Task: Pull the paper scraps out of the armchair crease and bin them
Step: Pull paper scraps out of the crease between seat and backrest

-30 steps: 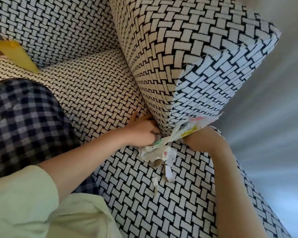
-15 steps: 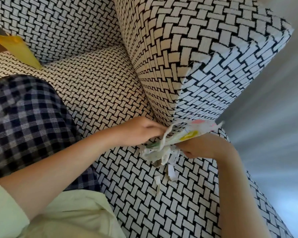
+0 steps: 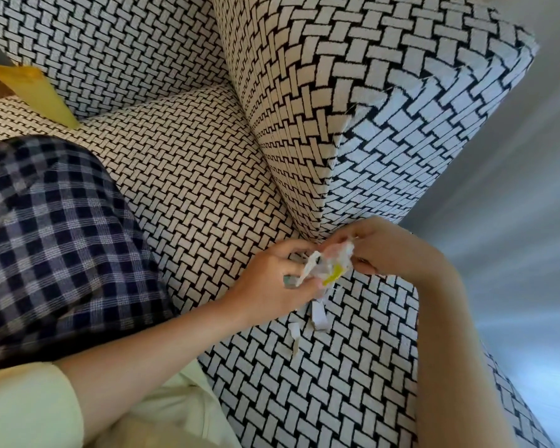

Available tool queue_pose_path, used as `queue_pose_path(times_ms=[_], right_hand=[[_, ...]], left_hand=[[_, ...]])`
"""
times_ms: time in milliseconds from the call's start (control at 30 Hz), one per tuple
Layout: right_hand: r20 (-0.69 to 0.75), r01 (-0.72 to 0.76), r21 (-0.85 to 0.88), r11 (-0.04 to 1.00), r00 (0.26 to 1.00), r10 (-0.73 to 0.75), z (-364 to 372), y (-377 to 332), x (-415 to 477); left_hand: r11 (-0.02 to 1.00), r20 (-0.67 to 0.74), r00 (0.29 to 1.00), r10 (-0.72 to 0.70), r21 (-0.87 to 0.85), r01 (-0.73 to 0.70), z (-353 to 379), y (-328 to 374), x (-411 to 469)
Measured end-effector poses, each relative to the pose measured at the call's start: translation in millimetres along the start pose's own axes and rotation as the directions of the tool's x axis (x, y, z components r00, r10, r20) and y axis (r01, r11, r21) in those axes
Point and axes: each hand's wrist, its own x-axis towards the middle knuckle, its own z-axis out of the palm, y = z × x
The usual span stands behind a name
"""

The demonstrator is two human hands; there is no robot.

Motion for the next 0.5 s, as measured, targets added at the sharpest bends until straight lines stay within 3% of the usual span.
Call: queue_pose_path(times_ms=[67, 133, 333, 500], right_hand=[[-0.047, -0.026, 0.02, 0.999, 0.999, 0.027, -1.3, 4.5, -1.2], [-0.092, -0.045, -0.069, 0.997, 0.995, 0.038, -1.3, 4.6, -2.6], [-0.044, -0.05, -0.409, 0.911, 0.998, 0.035, 11.7, -1.8, -7.3], [-0.152, -0.078, -0.462, 0.883, 0.988, 0.008, 15.8, 0.8, 3.3]], left_hand=[[0.994, -0.014, 0.999, 0.031, 0.104, -0.029, -2.2, -3.9, 0.2], [0.981, -0.004, 0.998, 0.063, 0.185, -0.062, -1.7, -7.6, 1.4], [0.979, -0.012, 0.999, 0.046, 0.197, -0.043, -2.9, -11.3, 7.9], [0.962, -0.095, 0.975, 0.199, 0.21, -0.176, -1.0, -15.5, 7.5]])
